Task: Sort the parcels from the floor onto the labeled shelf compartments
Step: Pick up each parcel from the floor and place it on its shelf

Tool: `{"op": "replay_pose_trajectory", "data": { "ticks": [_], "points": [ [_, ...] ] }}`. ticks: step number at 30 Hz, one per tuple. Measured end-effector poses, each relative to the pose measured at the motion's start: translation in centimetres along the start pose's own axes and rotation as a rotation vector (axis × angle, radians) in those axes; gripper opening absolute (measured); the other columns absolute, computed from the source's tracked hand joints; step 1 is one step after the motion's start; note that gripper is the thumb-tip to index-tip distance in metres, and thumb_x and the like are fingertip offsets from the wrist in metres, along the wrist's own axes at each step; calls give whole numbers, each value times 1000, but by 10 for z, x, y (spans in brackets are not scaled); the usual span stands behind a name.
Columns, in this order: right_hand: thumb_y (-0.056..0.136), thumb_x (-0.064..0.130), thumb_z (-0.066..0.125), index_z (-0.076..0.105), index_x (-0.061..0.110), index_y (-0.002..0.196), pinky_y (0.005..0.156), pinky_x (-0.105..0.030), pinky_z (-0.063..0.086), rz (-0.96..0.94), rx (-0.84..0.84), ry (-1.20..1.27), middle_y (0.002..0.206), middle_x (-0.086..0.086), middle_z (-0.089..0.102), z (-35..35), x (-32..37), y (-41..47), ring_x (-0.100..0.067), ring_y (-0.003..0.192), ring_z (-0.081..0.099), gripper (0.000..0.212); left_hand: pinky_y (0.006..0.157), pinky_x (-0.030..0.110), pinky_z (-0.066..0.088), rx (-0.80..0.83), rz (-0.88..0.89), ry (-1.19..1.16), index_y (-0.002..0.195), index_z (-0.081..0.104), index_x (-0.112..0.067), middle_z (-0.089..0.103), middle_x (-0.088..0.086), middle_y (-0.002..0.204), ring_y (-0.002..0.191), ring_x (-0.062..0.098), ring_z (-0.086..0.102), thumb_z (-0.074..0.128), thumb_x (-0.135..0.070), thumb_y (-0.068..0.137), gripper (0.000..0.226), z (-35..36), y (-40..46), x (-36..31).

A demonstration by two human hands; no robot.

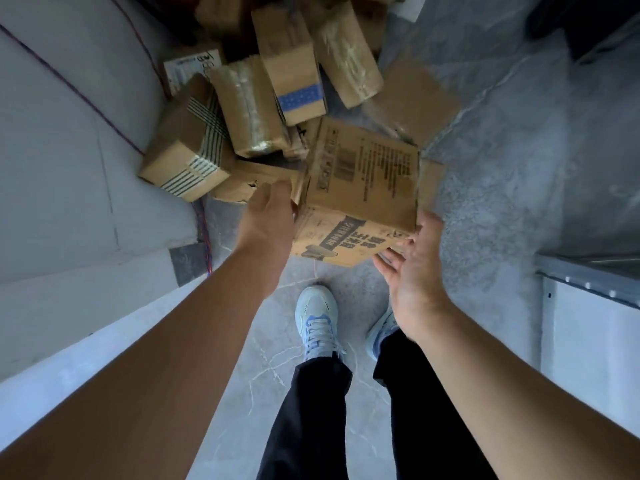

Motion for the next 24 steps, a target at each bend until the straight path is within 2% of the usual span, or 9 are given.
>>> {"op": "replay_pose_trajectory", "data": {
  "ticks": [3, 7, 10, 14, 16, 18, 20, 22, 24],
  "points": [
    [101, 62, 44, 59, 34, 124, 104, -33, 45, -61, -25, -26, 113, 12, 70, -3, 24, -24, -5, 106, 66, 39, 98, 50, 56, 78, 74, 65, 96, 72, -37, 76, -4, 100, 104, 29, 69, 38, -59, 76, 45, 2, -28, -23],
    [105, 47, 36, 68, 28, 120, 104, -37, 49, -110, -12, -34, 110, 11, 78, -8, 54, -53, -10, 109, 69, 40, 87, 33, 51, 155, 108, 63, 70, 77, -44, 76, -17, 83, 96, 14, 68, 46, -39, 102, 45, 0, -57, -52],
    [103, 50, 35, 68, 27, 105, 106, -45, 53, -147, 17, -7, 98, 11, 77, -10, 77, -80, -12, 101, 70, 41, 83, 27, 47, 194, 173, 74, 94, 79, -40, 75, -14, 95, 95, 7, 64, 53, -36, 104, 29, -3, -88, -75],
    [88, 80, 33, 66, 29, 128, 110, -51, 49, -207, 13, -19, 124, 8, 74, -16, 111, -126, -14, 119, 68, 73, 82, 19, 49, 232, 278, 53, 125, 73, -36, 73, -10, 116, 103, 3, 65, 50, -23, 105, 33, -7, -134, -97],
    [96, 80, 28, 65, 33, 131, 102, -44, 52, -247, 22, -23, 122, 6, 76, -21, 126, -151, -11, 113, 71, 70, 71, 14, 49, 227, 281, 27, 123, 73, -32, 74, -8, 112, 97, 5, 66, 49, -21, 106, 32, -15, -159, -110],
    [96, 79, 27, 67, 30, 128, 93, -36, 51, -268, 50, -28, 116, 3, 78, -25, 140, -177, -10, 105, 74, 70, 69, 25, 48, 205, 296, 31, 106, 72, -25, 73, 0, 101, 90, 13, 64, 49, -31, 107, 24, -24, -184, -124],
    [96, 77, 39, 66, 23, 123, 91, -36, 51, -280, 51, -57, 112, 1, 78, -28, 152, -202, -13, 101, 75, 67, 81, 36, 49, 200, 319, 40, 99, 66, -21, 71, 6, 101, 93, 20, 65, 50, -48, 105, 32, -34, -212, -135],
    [102, 55, 52, 59, 17, 109, 78, -32, 52, -297, 23, -70, 100, 0, 75, -35, 165, -228, -10, 83, 72, 39, 92, 43, 52, 188, 352, 38, 102, 64, -18, 74, 7, 103, 98, 24, 70, 53, -61, 99, 44, -43, -239, -145],
    [105, 38, 55, 55, 18, 104, 69, -29, 49, -316, 14, -64, 94, -1, 71, -44, 177, -253, -10, 76, 67, 20, 93, 49, 57, 176, 376, 45, 110, 65, -18, 77, 6, 104, 100, 28, 73, 59, -62, 94, 47, -50, -266, -153]
  ]
}}
Point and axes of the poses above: each hand's wrist, its own y-axis towards the middle knuckle, its own z-axis out of the palm, x = y × z, the point moved 9 cm from there along y, towards the middle knuckle
